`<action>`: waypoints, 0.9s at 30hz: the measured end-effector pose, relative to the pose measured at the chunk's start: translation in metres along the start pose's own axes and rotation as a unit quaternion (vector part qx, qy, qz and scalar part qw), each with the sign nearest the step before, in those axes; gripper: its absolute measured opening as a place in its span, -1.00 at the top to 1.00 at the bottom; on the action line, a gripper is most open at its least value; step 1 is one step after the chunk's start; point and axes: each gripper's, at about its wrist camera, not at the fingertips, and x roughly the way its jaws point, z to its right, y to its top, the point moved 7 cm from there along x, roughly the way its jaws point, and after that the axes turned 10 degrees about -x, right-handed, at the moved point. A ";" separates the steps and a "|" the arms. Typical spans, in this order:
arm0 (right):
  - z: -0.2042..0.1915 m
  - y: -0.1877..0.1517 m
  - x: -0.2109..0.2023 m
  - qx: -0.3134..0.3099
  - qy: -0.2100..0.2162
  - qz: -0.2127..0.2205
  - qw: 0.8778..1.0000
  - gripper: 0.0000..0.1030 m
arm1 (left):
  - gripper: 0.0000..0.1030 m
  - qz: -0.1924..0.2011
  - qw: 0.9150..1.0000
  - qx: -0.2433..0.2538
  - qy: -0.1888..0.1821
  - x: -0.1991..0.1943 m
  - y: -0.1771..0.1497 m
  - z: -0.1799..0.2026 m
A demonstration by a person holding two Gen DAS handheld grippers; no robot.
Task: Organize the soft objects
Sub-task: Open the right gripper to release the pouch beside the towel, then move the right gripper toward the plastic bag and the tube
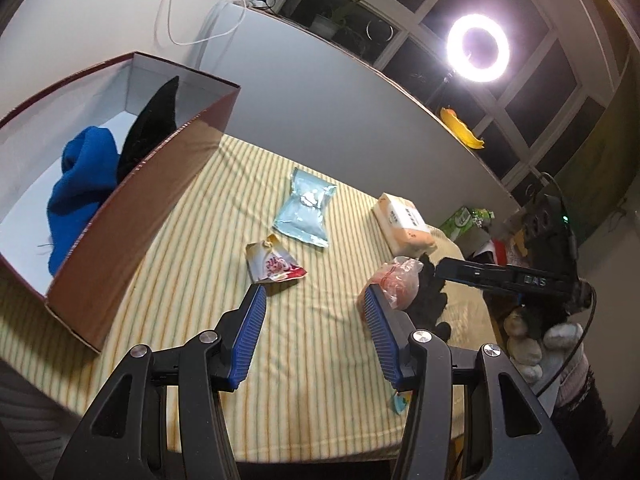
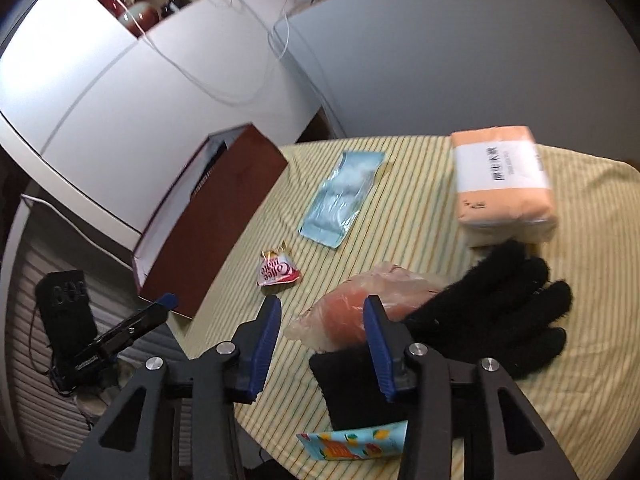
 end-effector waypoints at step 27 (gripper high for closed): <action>-0.055 -0.023 0.078 -0.050 0.019 -0.125 0.991 0.33 | 0.03 0.008 1.000 -0.026 0.006 -0.011 0.009 -0.030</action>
